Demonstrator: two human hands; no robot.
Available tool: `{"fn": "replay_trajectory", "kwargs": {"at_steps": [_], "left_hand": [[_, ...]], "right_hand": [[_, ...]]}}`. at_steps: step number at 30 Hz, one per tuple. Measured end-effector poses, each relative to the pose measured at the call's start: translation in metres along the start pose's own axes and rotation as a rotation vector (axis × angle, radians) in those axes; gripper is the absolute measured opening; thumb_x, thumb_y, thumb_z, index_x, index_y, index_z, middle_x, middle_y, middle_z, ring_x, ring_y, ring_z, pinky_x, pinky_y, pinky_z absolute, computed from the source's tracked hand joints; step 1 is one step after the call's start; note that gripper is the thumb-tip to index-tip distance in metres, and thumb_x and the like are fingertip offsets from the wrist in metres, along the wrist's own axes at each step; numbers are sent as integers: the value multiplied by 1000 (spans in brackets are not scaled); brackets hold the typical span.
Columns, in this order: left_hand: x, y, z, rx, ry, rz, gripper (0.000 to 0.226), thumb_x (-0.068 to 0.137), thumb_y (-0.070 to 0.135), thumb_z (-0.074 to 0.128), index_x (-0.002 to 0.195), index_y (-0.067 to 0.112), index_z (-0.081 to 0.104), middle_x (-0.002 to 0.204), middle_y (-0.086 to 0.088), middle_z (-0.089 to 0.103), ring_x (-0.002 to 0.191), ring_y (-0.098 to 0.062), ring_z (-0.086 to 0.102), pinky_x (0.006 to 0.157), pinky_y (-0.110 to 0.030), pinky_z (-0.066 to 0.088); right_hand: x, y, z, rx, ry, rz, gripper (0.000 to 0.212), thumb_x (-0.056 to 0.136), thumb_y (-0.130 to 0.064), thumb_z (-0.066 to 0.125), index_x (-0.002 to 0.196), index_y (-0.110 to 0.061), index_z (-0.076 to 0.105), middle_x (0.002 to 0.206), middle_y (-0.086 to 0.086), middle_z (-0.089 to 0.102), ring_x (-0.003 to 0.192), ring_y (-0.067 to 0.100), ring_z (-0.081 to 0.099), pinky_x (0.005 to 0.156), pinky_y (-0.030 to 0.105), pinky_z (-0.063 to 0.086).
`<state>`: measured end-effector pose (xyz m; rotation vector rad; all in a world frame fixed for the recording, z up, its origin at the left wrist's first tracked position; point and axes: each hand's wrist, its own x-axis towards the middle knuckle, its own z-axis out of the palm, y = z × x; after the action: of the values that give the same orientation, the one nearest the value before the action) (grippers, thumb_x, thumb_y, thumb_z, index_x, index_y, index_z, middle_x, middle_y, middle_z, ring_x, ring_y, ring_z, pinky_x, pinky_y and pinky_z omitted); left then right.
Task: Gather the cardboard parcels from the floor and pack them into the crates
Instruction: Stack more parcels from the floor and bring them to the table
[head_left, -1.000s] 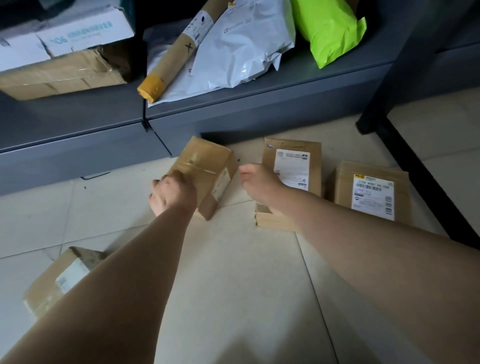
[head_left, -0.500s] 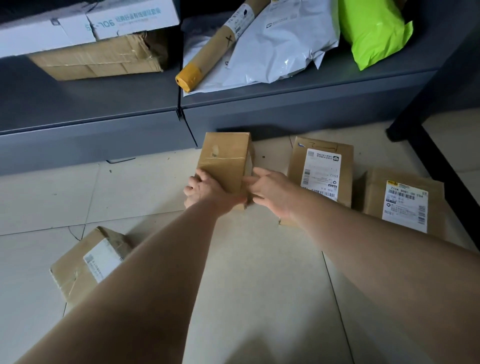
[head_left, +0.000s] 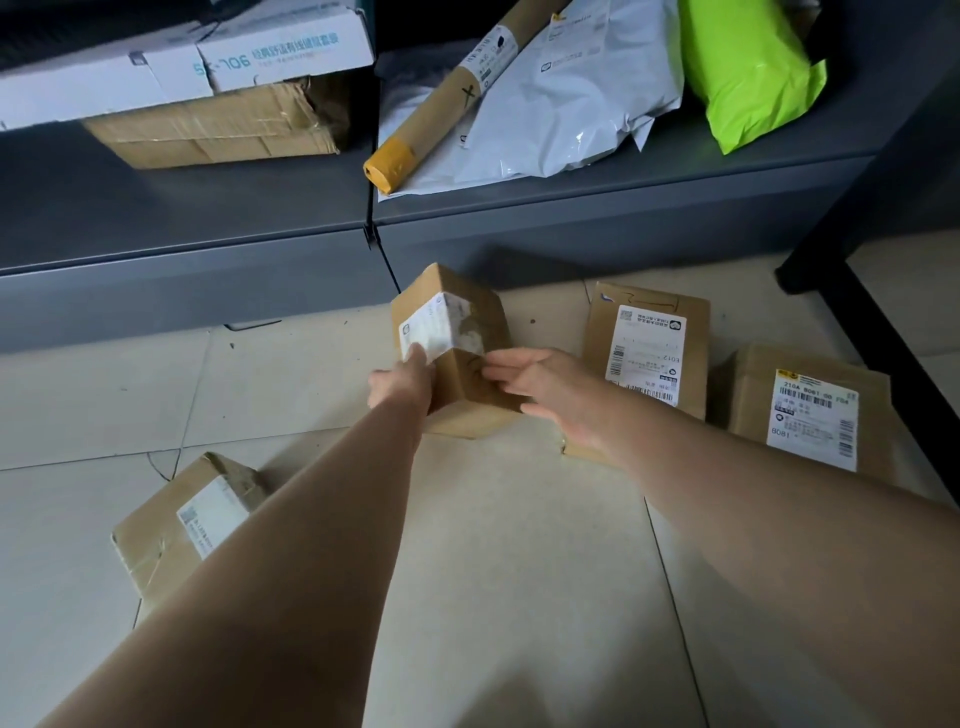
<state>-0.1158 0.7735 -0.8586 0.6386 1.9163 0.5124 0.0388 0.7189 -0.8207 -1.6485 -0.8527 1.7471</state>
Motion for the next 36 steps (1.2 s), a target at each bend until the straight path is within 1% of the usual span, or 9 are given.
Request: {"fn": "replay_trajectory", "kwargs": {"at_steps": [4,6,9,12,18,22,28,33,36], "left_hand": [[-5,2,10,197,27,105,132,35,92,50,143,18,35,132,-9,48,124,-32,50,105,-48,43],[-1,1,10,216,2,141,124,39,90,55,139,18,41,127,-7,56,116,-30,56,100,-46,48],[4,2,2,199,-44,167,72,80,65,51,125,10,57,115,-12,67,103,-31,63,94,-40,50],[5,-2,1,328,-72,182,43,101,30,42,128,0,58,132,-21,59,121,-38,55,100,-41,45],[-1,-16,-43,393,327,209,47,94,6,38,139,7,49,141,-15,52,129,-34,49,107,-39,42],[-2,-45,-106,501,595,37,48,94,14,40,141,7,41,153,-13,30,144,-31,21,116,-43,19],[94,-135,-169,314,366,-220,89,67,39,67,146,10,39,151,-15,40,133,-37,44,110,-54,38],[-9,-59,-116,399,353,-7,46,92,26,44,138,24,43,133,-15,37,123,-38,42,112,-45,33],[-3,-50,-88,285,281,141,52,93,16,41,143,29,46,131,-10,44,117,-36,51,105,-46,44]], "right_hand": [[-3,-2,8,16,-27,-8,42,97,4,43,133,-13,55,119,3,64,116,15,55,103,33,36],[-2,-1,2,2,48,-14,43,97,6,40,134,-10,53,125,8,61,123,22,53,104,34,38],[2,2,-9,-99,159,14,47,95,10,37,139,-3,46,141,16,48,133,30,42,108,37,34],[9,7,-16,-138,170,58,52,93,7,38,142,-9,44,148,14,43,135,32,39,114,42,32],[13,-1,14,-258,307,-107,55,94,2,36,144,-20,44,147,3,45,132,23,43,103,30,37],[22,10,72,-289,124,-165,46,94,2,41,134,-14,56,132,4,55,123,22,50,97,26,37],[15,32,129,-353,-184,-64,49,93,5,41,137,-13,53,141,6,52,134,20,45,114,30,31],[21,29,116,-333,-204,-26,51,91,6,40,138,-12,52,144,9,50,135,25,42,108,34,36],[24,24,94,-292,-150,5,58,88,3,39,140,-18,49,142,3,49,131,28,42,103,38,36]]}}
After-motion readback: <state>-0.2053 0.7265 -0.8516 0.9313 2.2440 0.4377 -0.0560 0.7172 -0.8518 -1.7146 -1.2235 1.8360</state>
